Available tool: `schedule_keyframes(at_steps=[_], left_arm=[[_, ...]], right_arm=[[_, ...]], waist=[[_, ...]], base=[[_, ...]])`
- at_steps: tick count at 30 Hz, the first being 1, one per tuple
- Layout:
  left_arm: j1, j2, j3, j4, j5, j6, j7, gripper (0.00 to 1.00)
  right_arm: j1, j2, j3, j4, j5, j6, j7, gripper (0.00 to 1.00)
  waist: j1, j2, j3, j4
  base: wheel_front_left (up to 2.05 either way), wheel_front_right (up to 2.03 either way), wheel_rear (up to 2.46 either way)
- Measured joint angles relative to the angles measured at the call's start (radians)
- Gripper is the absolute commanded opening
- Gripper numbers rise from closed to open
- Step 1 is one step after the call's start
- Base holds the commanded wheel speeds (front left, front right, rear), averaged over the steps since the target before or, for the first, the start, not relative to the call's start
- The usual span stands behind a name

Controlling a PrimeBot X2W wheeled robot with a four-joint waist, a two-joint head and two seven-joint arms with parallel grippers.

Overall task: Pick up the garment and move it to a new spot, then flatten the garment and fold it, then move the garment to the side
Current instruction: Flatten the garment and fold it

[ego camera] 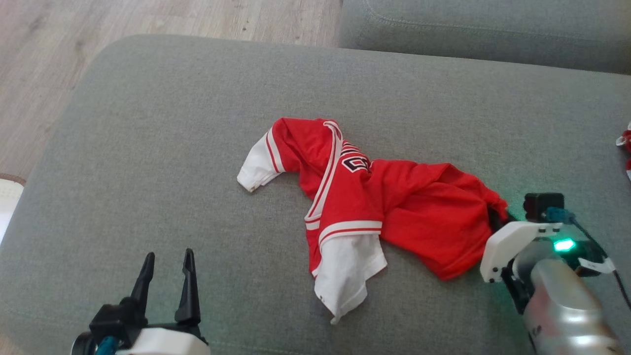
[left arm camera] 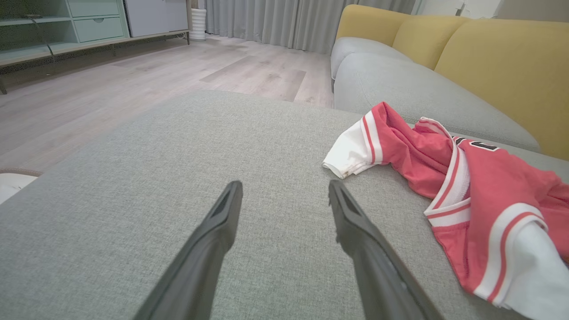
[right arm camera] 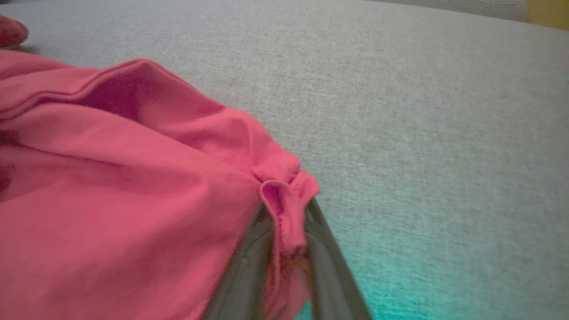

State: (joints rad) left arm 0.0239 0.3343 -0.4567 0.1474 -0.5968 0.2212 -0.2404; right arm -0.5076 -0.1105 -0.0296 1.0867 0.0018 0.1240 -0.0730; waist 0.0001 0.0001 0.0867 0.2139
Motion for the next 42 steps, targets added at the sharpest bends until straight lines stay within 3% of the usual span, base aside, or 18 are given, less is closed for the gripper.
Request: schedule_keyframes(at_steps=[9, 18, 24, 29, 33, 41, 42], left_arm=[[0.000, 0.000, -0.002, 0.009, 0.000, -0.001, 0.000, 1.00], [0.001, 0.000, -0.020, 0.015, 0.000, -0.002, 0.000, 1.00], [0.009, 0.002, -0.022, 0.015, 0.000, -0.001, 0.000, 1.00], [0.033, 0.003, -0.022, 0.013, -0.001, 0.008, 0.000, 1.00], [0.040, 0.007, -0.021, 0.006, -0.001, 0.014, 0.000, 1.00], [0.045, 0.013, -0.021, 0.000, -0.001, 0.017, 0.000, 1.00], [0.045, 0.013, -0.021, 0.000, -0.001, 0.016, 0.000, 1.00]], right_arm=[[-0.067, -0.035, 0.055, 0.013, 0.031, 0.000, -0.077, 0.00], [-0.277, -0.135, 0.010, -0.025, -0.071, 0.000, -0.136, 0.00], [-0.283, -0.113, 0.024, -0.048, -0.128, 0.000, -0.159, 0.00], [-0.142, -0.067, 0.086, -0.097, -0.142, 0.000, -0.175, 0.00], [0.043, -0.028, 0.138, -0.220, -0.125, 0.000, -0.175, 0.00], [0.340, -0.021, 0.150, -0.374, -0.122, 0.000, -0.175, 0.00], [0.360, -0.021, 0.144, -0.385, -0.133, 0.000, -0.175, 0.04]], waist=[[0.0000, 0.0000, -0.015, -0.002], [0.0000, 0.0000, -0.053, 0.010], [-0.0001, 0.0000, -0.075, 0.006], [-0.0001, 0.0000, -0.084, -0.018], [-0.0001, 0.0000, -0.088, -0.048], [-0.0001, 0.0000, -0.098, -0.103], [-0.0001, 0.0000, -0.098, -0.108]], base=[[0.00, 0.00, 0.00], [0.00, 0.00, 0.00], [0.00, 0.00, 0.00], [0.00, 0.00, 0.00], [0.00, 0.00, 0.00], [0.00, 0.00, 0.00], [0.00, 0.00, 0.00]])
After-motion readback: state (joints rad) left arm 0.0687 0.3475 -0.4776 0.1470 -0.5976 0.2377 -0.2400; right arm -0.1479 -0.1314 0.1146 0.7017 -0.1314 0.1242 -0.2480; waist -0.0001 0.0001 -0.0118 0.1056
